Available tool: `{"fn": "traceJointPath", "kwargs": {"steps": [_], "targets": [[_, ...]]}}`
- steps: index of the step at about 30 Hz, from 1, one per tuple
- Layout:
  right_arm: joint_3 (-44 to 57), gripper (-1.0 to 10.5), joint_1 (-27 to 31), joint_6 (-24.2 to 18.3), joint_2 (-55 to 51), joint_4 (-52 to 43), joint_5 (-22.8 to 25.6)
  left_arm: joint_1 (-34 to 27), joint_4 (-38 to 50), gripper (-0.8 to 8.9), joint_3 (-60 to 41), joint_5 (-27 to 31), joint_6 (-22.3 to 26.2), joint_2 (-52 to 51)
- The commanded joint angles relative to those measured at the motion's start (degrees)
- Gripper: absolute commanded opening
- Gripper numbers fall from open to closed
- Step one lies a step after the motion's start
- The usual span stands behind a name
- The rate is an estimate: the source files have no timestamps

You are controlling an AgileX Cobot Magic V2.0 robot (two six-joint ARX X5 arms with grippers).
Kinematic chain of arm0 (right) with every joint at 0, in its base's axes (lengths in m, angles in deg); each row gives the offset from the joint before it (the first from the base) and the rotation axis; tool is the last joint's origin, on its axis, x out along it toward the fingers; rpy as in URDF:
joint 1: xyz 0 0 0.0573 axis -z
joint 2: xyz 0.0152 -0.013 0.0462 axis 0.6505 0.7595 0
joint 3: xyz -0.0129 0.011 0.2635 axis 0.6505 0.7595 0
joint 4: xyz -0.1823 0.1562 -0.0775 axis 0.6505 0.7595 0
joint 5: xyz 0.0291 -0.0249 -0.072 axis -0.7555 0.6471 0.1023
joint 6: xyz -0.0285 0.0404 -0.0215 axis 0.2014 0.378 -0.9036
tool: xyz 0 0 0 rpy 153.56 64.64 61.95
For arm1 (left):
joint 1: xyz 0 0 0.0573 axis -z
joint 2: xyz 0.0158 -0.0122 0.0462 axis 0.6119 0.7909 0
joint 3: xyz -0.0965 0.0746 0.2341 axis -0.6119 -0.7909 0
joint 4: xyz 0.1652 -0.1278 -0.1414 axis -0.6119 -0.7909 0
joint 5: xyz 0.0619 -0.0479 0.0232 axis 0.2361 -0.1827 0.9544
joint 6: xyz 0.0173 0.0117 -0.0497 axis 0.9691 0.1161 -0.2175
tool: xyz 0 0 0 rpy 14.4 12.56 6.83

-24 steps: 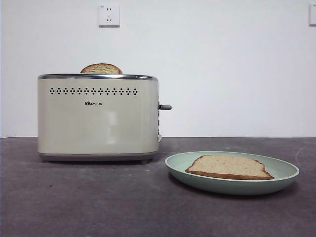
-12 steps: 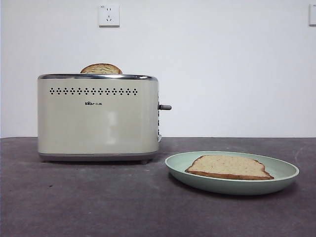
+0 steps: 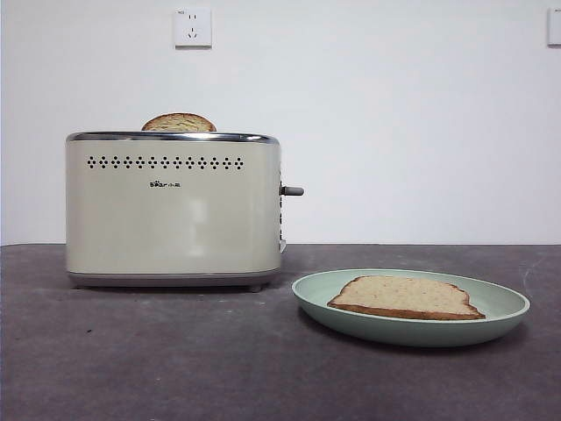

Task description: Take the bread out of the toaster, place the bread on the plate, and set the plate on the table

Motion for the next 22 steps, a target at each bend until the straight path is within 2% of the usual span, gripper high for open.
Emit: {"fn": "traceJointPath", "kwargs": {"steps": [1, 4, 9, 16, 22], "targets": [[10.38, 0.0, 1.42, 0.02, -5.31, -10.58, 0.98, 0.02, 0.22, -0.03, -0.7, 0.22, -0.26, -0.15], [19.39, 0.0, 2.12, 1.79, -9.86, -19.56, 0.72, 0.02, 0.22, -0.03, -0.7, 0.22, -0.26, -0.15], [30.12, 0.0, 2.14, 1.75, -13.84, -26.99, 3.34, 0.02, 0.22, -0.03, -0.7, 0.22, -0.26, -0.15], [40.72, 0.0, 2.14, 1.81, -19.65, -29.99, 3.52, 0.02, 0.22, -0.03, -0.7, 0.22, -0.26, -0.15], [45.13, 0.0, 2.14, 3.37, -20.48, -30.25, 3.5, 0.02, 0.22, -0.03, -0.7, 0.22, -0.26, -0.15]]}}
